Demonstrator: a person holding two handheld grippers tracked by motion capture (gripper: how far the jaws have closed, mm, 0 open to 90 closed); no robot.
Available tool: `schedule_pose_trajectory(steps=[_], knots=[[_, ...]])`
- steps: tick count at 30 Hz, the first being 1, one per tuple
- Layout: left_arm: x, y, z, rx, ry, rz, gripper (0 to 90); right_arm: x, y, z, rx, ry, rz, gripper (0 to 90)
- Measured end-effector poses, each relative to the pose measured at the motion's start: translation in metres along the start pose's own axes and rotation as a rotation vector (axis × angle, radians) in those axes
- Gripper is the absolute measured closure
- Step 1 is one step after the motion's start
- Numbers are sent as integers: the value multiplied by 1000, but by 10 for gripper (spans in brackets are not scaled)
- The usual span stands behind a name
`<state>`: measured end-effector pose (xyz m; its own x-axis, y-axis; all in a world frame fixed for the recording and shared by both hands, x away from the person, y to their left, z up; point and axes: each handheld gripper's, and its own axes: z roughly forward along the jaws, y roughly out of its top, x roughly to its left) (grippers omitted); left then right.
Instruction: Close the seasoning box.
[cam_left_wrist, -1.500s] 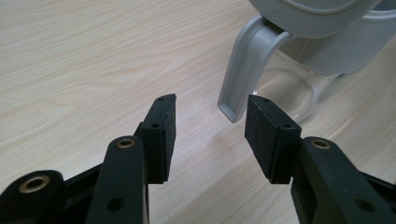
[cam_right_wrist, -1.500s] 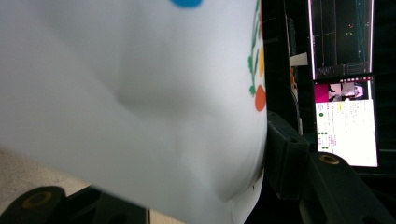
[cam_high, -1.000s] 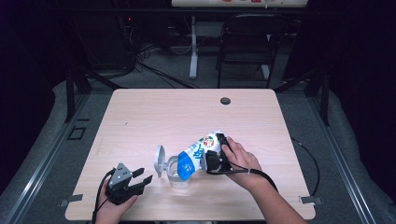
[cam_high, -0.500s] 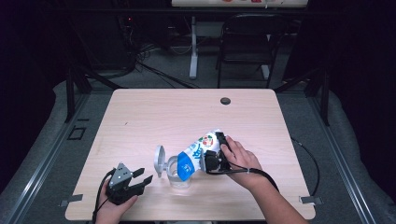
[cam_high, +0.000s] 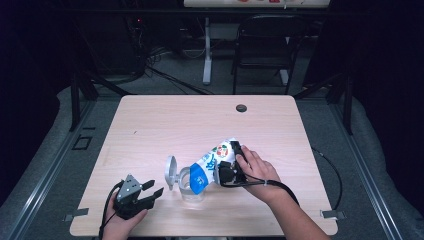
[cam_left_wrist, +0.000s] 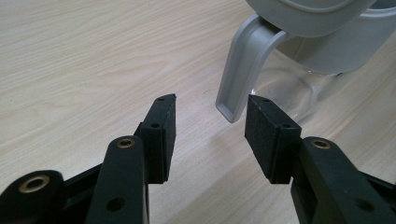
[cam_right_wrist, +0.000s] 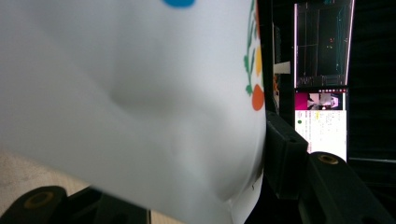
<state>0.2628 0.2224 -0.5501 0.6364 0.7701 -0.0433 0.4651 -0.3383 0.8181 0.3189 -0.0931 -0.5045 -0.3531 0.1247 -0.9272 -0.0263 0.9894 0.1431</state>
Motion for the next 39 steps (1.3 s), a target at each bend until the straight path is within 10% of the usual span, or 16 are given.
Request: schedule_pose_trajectory(steps=[39], knots=[[0, 0, 1, -5, -1, 1, 539, -1, 1, 0, -5, -6, -16, 515]])
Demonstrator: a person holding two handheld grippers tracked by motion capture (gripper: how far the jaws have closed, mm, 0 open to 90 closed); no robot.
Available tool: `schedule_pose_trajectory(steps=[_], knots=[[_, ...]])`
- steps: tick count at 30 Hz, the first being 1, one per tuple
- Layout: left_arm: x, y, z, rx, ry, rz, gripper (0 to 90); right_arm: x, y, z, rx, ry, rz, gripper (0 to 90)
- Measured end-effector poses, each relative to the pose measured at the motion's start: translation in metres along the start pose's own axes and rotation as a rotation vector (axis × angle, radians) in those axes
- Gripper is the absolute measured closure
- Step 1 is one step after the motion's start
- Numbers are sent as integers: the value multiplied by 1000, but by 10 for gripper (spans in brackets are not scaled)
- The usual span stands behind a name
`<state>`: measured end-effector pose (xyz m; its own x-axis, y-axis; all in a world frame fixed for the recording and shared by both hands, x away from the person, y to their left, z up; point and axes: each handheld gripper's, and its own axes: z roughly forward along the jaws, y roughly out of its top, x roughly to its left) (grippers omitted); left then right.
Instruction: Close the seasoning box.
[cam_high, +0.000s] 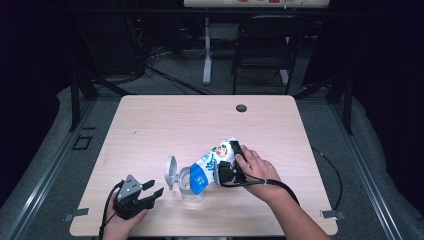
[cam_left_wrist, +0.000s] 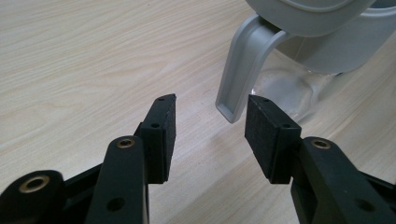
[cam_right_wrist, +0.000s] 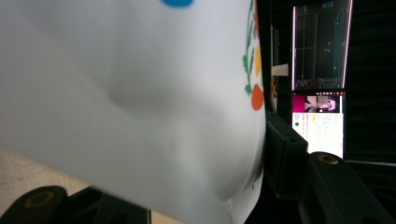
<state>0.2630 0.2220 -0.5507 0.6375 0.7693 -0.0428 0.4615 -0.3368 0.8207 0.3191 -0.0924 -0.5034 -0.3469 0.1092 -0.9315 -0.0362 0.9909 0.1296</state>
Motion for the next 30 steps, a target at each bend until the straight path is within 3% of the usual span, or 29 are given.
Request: schedule_pose_trajectory(steps=[30], knots=[[0, 0, 0, 0, -1, 4, 539, 0, 1, -1, -9, -12, -22, 515]])
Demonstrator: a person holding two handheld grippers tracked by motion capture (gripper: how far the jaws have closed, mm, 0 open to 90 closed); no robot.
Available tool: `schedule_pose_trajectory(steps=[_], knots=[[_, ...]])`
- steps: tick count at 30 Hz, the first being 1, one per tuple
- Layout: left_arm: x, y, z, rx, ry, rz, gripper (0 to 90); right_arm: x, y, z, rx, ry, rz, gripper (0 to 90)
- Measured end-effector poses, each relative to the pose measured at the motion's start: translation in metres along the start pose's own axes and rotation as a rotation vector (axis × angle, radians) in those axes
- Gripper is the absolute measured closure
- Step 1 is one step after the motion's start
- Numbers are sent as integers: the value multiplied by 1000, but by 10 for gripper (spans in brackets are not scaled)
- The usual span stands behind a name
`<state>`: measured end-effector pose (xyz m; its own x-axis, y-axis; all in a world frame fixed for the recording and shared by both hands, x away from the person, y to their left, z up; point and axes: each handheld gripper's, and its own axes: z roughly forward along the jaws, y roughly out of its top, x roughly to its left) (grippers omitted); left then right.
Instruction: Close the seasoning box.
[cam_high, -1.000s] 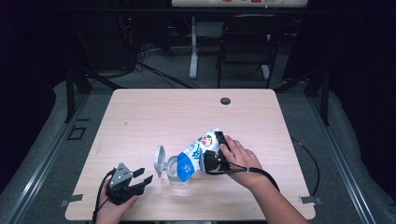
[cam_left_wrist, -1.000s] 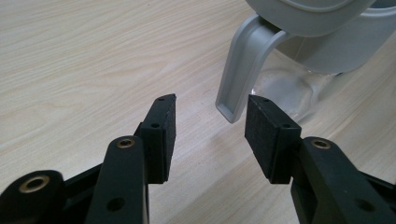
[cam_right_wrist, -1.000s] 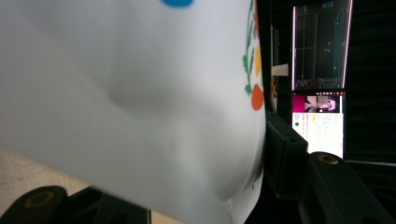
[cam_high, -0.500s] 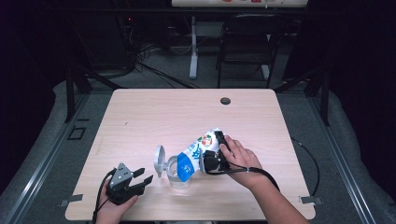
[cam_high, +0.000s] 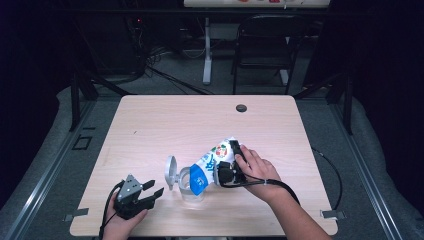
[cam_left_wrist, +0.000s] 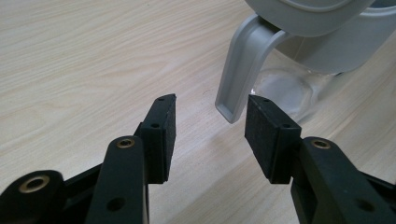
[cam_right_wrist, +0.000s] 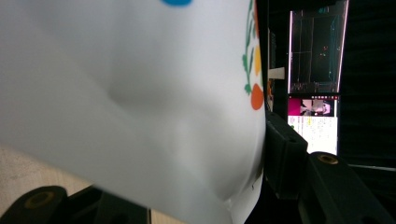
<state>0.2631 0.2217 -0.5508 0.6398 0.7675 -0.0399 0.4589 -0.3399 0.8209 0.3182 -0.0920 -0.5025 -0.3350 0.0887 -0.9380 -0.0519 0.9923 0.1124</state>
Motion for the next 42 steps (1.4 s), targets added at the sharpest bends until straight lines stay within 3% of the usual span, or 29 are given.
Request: schedule_pose_trajectory(steps=[42], knots=[[0, 0, 1, 7, -3, 5, 539, -4, 2, -3, 2, -7, -38, 519]])
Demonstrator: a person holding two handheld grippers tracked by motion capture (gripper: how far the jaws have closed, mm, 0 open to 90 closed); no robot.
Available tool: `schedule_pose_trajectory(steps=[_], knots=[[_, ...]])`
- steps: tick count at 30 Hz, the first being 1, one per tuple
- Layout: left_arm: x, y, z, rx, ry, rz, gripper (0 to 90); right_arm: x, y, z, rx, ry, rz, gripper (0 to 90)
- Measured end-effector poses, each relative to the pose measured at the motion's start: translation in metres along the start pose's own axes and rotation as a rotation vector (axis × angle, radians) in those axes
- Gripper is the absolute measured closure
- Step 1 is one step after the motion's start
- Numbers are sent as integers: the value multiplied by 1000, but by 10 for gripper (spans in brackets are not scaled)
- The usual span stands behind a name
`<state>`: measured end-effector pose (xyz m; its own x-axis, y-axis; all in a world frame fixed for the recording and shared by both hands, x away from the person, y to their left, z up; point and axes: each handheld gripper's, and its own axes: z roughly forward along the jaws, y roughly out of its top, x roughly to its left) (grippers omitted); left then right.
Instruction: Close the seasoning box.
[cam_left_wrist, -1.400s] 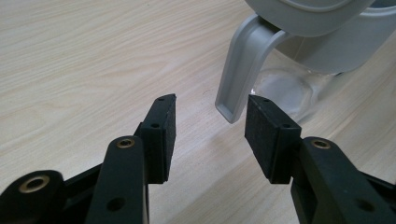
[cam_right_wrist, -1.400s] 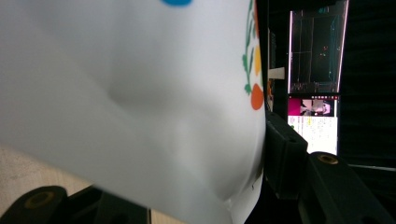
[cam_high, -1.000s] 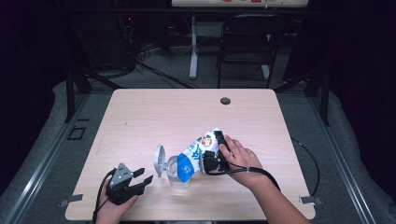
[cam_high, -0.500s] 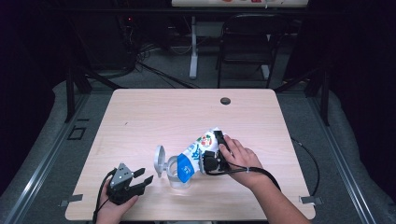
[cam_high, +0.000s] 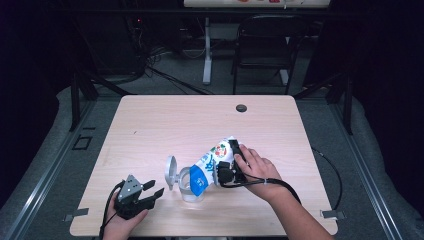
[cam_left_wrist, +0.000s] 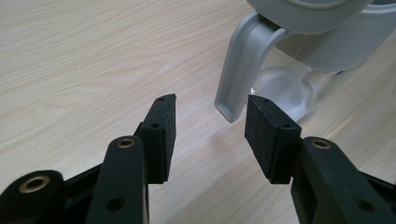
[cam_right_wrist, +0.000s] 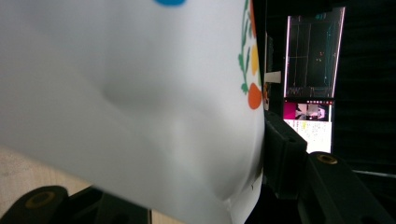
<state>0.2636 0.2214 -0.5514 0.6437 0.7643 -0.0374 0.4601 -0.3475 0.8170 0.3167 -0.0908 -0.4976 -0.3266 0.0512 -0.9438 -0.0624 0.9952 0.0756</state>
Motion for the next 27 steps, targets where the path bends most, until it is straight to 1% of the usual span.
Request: schedule_pose_trajectory(steps=[5, 8, 10, 16, 23, 27], knots=[[0, 0, 0, -5, 2, 1, 539, 0, 0, 0, -1, 0, 0, 519], [0, 0, 0, -3, 0, -5, 539, 0, 0, 0, -3, 0, 1, 520], [0, 0, 0, -1, 1, 0, 539, 0, 0, -1, -1, -3, -6, 520], [0, 0, 0, 1, 1, 3, 539, 0, 0, 0, -7, -3, -5, 520], [0, 0, 1, -3, 3, -5, 539, 0, 0, 0, -8, -3, -6, 520], [0, 0, 1, -3, 2, 2, 539, -1, 0, 0, -8, -4, -6, 520]])
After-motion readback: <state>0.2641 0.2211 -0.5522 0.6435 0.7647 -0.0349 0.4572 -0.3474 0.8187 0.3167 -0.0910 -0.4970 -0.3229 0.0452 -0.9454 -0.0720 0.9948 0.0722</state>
